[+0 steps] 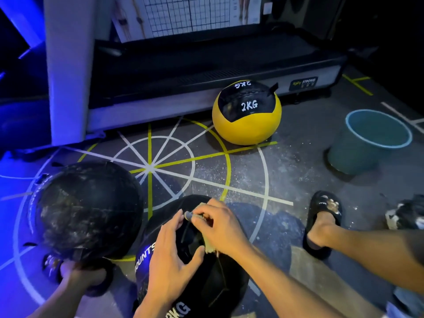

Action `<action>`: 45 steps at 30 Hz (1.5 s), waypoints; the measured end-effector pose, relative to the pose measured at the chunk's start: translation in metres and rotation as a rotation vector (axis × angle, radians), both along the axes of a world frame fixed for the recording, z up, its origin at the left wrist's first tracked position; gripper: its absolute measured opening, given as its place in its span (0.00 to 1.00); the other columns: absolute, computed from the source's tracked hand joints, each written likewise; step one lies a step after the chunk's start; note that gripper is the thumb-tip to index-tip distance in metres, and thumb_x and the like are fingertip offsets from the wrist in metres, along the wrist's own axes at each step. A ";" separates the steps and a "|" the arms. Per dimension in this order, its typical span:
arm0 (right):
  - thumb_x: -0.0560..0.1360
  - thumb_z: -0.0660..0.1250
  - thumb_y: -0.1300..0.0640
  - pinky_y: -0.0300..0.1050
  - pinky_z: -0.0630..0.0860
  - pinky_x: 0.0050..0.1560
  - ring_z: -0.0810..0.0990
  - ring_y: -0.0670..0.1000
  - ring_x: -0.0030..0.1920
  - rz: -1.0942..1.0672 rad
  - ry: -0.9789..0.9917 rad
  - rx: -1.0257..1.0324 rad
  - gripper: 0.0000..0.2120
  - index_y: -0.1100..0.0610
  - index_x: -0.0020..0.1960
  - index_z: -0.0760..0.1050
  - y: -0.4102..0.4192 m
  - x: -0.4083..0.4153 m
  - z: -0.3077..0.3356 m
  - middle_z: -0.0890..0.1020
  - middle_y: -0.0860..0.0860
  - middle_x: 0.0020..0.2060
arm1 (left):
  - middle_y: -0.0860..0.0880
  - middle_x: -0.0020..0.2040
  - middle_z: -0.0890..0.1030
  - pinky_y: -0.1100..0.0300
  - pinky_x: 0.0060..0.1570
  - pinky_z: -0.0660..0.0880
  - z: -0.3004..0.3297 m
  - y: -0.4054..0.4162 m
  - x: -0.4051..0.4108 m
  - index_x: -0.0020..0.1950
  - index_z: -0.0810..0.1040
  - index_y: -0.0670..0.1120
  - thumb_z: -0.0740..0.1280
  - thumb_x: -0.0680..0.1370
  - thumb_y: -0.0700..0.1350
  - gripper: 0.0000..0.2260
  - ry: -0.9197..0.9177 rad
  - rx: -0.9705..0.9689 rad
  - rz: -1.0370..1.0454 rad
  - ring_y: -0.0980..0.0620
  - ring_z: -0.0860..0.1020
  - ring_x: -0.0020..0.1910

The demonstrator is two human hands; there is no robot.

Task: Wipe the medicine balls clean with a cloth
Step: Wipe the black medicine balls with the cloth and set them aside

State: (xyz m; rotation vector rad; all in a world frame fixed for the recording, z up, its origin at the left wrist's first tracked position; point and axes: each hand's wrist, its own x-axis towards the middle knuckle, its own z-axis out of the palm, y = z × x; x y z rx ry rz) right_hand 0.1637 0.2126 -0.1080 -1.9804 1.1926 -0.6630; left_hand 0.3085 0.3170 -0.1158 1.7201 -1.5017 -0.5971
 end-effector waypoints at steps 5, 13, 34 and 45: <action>0.81 0.59 0.40 0.42 0.66 0.71 0.70 0.38 0.67 0.035 -0.006 -0.080 0.18 0.44 0.64 0.81 0.018 -0.003 -0.008 0.75 0.36 0.64 | 0.63 0.73 0.70 0.71 0.66 0.67 -0.002 0.005 0.007 0.79 0.57 0.67 0.75 0.69 0.60 0.42 0.021 -0.048 -0.019 0.60 0.71 0.72; 0.87 0.53 0.48 0.29 0.46 0.74 0.52 0.24 0.72 0.150 0.065 0.028 0.16 0.28 0.67 0.68 -0.010 -0.008 -0.009 0.61 0.21 0.69 | 0.63 0.73 0.70 0.72 0.67 0.67 -0.005 0.003 0.010 0.79 0.57 0.67 0.75 0.70 0.63 0.42 0.055 -0.056 -0.023 0.60 0.71 0.72; 0.87 0.53 0.53 0.41 0.59 0.75 0.65 0.44 0.76 -0.050 0.094 0.300 0.21 0.41 0.78 0.64 -0.006 -0.023 -0.034 0.65 0.41 0.77 | 0.62 0.68 0.77 0.60 0.63 0.71 0.012 0.042 0.031 0.74 0.70 0.59 0.74 0.74 0.61 0.30 0.144 0.076 0.080 0.56 0.76 0.69; 0.87 0.54 0.54 0.43 0.64 0.72 0.69 0.47 0.74 0.032 0.167 0.277 0.20 0.44 0.78 0.66 -0.034 -0.013 -0.018 0.70 0.45 0.75 | 0.63 0.64 0.81 0.65 0.65 0.72 0.023 0.039 0.026 0.70 0.75 0.53 0.75 0.78 0.44 0.21 0.194 0.113 0.001 0.61 0.78 0.65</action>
